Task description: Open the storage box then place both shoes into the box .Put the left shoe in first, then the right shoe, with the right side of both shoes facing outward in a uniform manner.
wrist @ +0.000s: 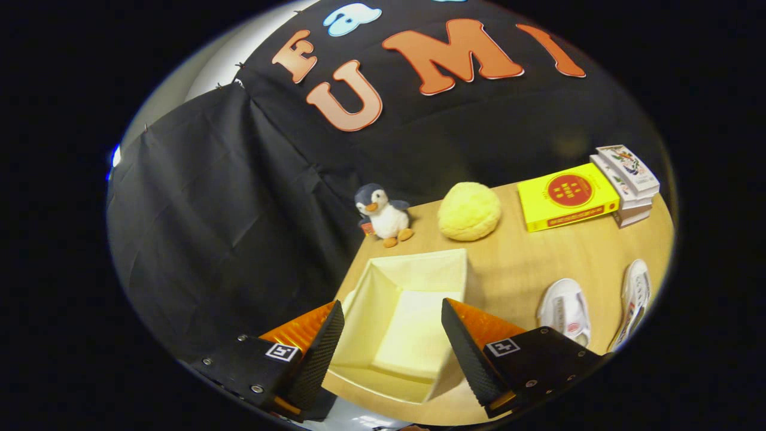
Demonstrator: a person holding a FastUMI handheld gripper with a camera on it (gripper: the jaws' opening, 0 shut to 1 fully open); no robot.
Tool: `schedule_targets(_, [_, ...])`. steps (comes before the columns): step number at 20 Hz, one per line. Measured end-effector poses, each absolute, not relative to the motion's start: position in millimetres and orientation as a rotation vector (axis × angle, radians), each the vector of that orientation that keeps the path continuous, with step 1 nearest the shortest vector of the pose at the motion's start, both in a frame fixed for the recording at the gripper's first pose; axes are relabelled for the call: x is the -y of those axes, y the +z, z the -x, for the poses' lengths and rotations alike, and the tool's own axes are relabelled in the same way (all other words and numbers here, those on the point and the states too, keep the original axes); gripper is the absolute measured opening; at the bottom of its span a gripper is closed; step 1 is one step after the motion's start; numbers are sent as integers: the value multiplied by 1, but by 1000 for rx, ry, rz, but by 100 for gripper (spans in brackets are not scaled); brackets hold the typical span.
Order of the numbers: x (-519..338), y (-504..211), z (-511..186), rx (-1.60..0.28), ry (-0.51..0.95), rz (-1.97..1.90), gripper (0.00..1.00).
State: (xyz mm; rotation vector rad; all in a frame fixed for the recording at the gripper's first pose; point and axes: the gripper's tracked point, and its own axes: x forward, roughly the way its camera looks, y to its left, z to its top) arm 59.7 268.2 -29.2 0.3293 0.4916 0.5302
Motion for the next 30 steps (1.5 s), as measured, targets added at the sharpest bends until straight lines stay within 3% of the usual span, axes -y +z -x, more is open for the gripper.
schedule_targets(12, [-90,-106,-56,-471,200,-102,98])
schedule_targets(23, [-53,-216,-69,-605,171,145,98])
schedule_targets(30, [-59,-249,-100,-638,188,94,75])
